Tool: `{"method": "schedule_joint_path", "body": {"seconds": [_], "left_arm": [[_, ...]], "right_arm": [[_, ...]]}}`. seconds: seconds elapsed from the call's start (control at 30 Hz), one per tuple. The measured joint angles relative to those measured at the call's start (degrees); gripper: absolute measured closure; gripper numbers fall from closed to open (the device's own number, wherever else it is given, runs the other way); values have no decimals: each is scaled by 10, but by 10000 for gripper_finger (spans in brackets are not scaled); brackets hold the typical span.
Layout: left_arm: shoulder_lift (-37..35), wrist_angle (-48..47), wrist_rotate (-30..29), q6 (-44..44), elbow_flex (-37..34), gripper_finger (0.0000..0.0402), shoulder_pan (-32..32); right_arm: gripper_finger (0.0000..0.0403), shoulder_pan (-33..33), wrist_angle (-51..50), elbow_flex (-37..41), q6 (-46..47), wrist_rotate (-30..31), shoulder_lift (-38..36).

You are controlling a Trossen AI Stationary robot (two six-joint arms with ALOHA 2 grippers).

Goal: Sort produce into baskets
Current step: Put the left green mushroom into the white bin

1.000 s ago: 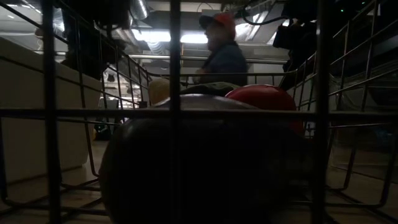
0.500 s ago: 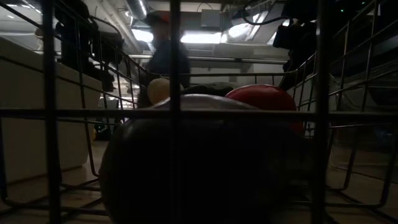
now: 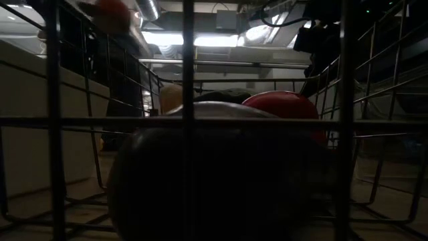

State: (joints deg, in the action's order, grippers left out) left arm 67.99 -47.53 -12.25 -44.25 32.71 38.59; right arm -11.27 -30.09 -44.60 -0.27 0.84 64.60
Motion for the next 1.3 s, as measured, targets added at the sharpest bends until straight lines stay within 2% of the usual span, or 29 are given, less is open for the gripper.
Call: {"method": "schedule_joint_path", "body": {"seconds": [0.23,0.7,1.13,1.3], "left_arm": [[0,67,-3,-8,-24,233,0],[0,80,-12,-1,-51,234,24],[0,80,-12,26,-52,306,24],[0,81,-12,26,-52,319,24]], "right_arm": [[145,0,0,0,0,0,0],[145,0,0,0,0,0,0],[145,0,0,0,0,0,0],[145,0,0,0,0,0,0]]}}
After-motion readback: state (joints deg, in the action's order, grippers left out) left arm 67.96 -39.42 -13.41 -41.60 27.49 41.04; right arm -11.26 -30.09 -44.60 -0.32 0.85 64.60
